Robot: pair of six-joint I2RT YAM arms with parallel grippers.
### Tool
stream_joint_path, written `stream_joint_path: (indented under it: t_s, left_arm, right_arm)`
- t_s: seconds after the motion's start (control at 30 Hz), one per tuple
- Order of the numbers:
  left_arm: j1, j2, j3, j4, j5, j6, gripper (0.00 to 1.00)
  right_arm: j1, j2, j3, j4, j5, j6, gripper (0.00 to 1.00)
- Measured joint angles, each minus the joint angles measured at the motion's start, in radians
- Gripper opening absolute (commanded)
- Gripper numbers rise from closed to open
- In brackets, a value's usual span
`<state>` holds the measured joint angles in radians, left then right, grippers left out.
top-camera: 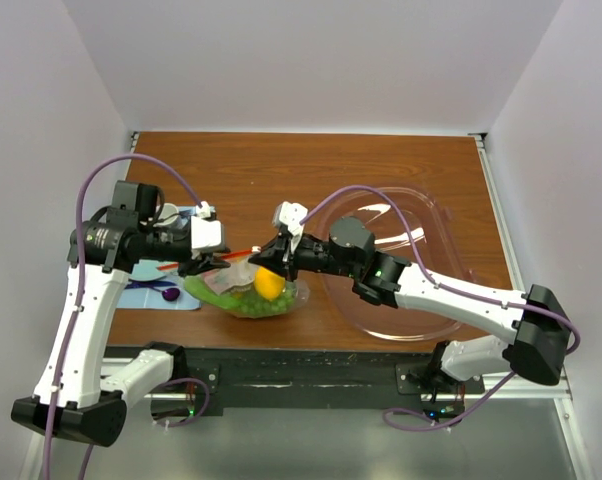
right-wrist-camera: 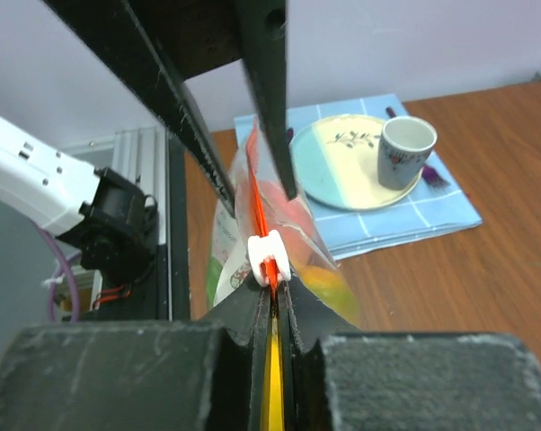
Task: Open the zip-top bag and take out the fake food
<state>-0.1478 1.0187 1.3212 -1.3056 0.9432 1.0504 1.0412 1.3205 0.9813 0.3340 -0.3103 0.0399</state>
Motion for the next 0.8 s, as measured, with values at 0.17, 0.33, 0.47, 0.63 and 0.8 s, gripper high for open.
stream_joint_path:
  t_s: [0.17, 0.33, 0.47, 0.63, 0.8]
  left_arm:
    - [-0.006, 0.020, -0.003, 0.050, 0.046, -0.050, 0.65]
    - [-0.045, 0.064, 0.038, 0.126, 0.102, -0.151, 0.67]
    - [-0.126, 0.072, 0.081, 0.198, 0.150, -0.239, 0.62]
    - [-0.154, 0.071, 0.099, 0.252, 0.179, -0.301, 0.37]
    - [-0.156, 0.080, 0.106, 0.219, 0.176, -0.272, 0.29]
  right_arm:
    - [-0.002, 0.000, 0.003, -0.048, -0.028, -0.002, 0.04]
    - [-0.003, 0.002, 0.042, -0.099, -0.052, -0.007, 0.04]
    - [-0.005, 0.006, 0.073, -0.119, -0.075, -0.009, 0.04]
    - [-0.005, 0.019, 0.087, -0.146, -0.086, -0.015, 0.04]
    - [-0.005, 0.021, 0.087, -0.161, -0.093, -0.018, 0.04]
